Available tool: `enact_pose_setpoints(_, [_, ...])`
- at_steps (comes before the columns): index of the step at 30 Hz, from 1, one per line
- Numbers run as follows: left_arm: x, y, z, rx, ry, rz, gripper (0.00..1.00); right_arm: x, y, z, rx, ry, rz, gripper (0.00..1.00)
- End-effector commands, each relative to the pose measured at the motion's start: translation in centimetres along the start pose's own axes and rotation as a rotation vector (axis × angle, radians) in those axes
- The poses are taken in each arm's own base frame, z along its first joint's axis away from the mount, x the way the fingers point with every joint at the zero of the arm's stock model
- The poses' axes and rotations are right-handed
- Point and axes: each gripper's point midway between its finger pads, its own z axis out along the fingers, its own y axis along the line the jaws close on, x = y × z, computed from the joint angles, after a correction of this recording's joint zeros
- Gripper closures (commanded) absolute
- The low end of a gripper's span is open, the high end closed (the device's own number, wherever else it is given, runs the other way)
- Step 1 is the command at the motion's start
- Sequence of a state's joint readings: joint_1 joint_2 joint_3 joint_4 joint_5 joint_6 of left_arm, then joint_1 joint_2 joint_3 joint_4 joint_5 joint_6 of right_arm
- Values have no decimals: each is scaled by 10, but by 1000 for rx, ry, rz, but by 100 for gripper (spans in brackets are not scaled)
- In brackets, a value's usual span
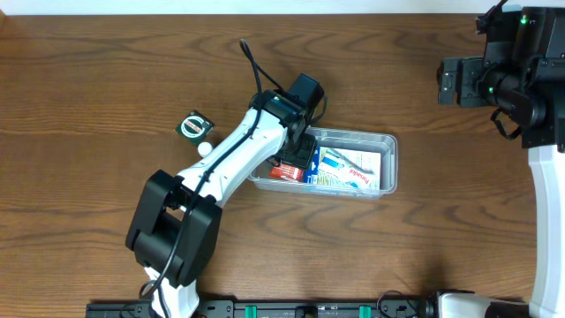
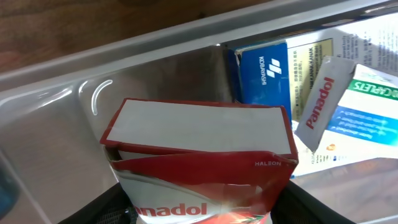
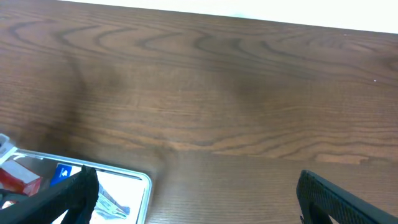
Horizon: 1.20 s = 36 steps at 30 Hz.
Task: Pack container
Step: 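Lower the red box upright into the container's left end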
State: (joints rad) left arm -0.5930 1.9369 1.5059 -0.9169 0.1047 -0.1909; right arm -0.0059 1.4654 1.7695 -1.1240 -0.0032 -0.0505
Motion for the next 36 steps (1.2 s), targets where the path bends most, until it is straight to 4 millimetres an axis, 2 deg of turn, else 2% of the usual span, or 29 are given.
enact_pose_setpoints(1, [1,1,9,-13,18,-13,34,0,-3,0,11,1,21,1])
enact_pose_setpoints(10, [2,2,16,-17,33,-13,33,0,-3,0,11,1,21,1])
enact_pose_setpoints(16, [0,1,16,-15,26,-12,20,0,-3,0,11,1,21,1])
enact_pose_setpoints(27, [-12,-2,12,-3,-20,-10,18,0,-3,0,11,1,21,1])
enact_pose_setpoints(36, [-1,8,12,-20,31,151,18,0,-3,0,11,1,21,1])
